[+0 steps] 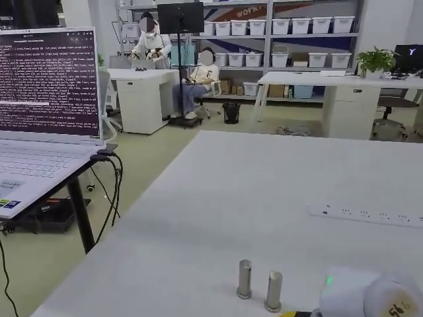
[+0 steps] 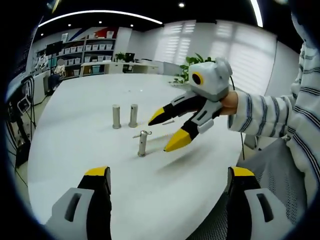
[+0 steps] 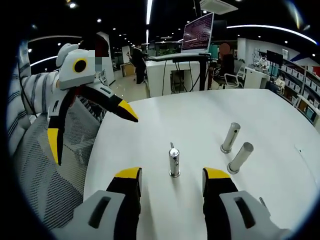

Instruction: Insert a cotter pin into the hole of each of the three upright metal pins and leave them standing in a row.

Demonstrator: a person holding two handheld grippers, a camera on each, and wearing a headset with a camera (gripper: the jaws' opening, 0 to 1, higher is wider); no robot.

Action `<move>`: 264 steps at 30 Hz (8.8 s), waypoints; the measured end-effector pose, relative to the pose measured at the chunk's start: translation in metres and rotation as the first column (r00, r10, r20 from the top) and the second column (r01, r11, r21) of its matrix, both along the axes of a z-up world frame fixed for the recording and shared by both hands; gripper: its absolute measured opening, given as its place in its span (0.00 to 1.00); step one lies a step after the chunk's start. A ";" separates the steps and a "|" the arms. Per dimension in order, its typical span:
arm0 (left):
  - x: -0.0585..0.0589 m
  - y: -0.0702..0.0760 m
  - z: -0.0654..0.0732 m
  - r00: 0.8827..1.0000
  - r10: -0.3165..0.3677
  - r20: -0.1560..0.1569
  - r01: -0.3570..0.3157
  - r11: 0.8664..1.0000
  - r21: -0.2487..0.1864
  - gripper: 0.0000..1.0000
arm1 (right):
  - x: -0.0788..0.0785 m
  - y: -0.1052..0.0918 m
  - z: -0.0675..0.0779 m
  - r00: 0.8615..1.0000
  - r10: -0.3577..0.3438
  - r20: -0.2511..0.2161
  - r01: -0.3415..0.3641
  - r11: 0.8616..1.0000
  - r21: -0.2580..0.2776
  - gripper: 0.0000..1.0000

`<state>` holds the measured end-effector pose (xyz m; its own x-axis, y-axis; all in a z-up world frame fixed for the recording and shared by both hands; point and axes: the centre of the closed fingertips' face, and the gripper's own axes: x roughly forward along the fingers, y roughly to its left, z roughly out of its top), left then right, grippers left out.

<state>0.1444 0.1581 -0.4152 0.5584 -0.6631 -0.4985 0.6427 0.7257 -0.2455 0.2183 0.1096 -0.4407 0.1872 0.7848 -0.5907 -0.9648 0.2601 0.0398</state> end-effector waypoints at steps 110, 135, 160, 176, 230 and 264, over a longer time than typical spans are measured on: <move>0.201 -0.007 -0.032 0.997 -0.072 0.037 0.060 0.965 0.254 0.34 | -0.059 -0.112 0.008 0.899 -0.361 -0.249 0.360 0.932 -0.049 0.86; 0.213 -0.018 -0.048 0.999 -0.048 0.009 0.045 0.977 0.211 0.09 | -0.037 -0.125 0.007 0.897 -0.381 -0.223 0.380 0.924 -0.048 0.82; 0.186 0.025 0.006 0.987 0.142 0.080 -0.157 0.961 0.228 0.09 | -0.034 -0.112 0.023 0.913 -0.363 -0.183 0.375 0.926 0.033 0.83; 0.111 0.032 0.018 0.952 0.294 0.082 -0.305 0.934 0.186 0.09 | -0.040 -0.108 0.021 0.917 -0.348 -0.195 0.366 0.928 0.065 0.83; 0.032 -0.024 -0.047 0.926 0.374 -0.050 -0.350 0.901 0.257 0.09 | -0.060 -0.121 0.009 0.914 -0.358 -0.193 0.365 0.931 0.002 0.85; 0.037 -0.025 -0.049 0.917 0.398 -0.001 -0.382 0.881 0.279 0.10 | -0.063 -0.117 0.011 0.920 -0.346 -0.187 0.351 0.936 -0.006 0.86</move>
<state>0.1812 0.1333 -0.4638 0.7097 -0.2349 -0.6642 0.2848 0.9580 -0.0345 0.1553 -0.0075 -0.4294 0.3432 0.7056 -0.6199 -0.7888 0.5749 0.2176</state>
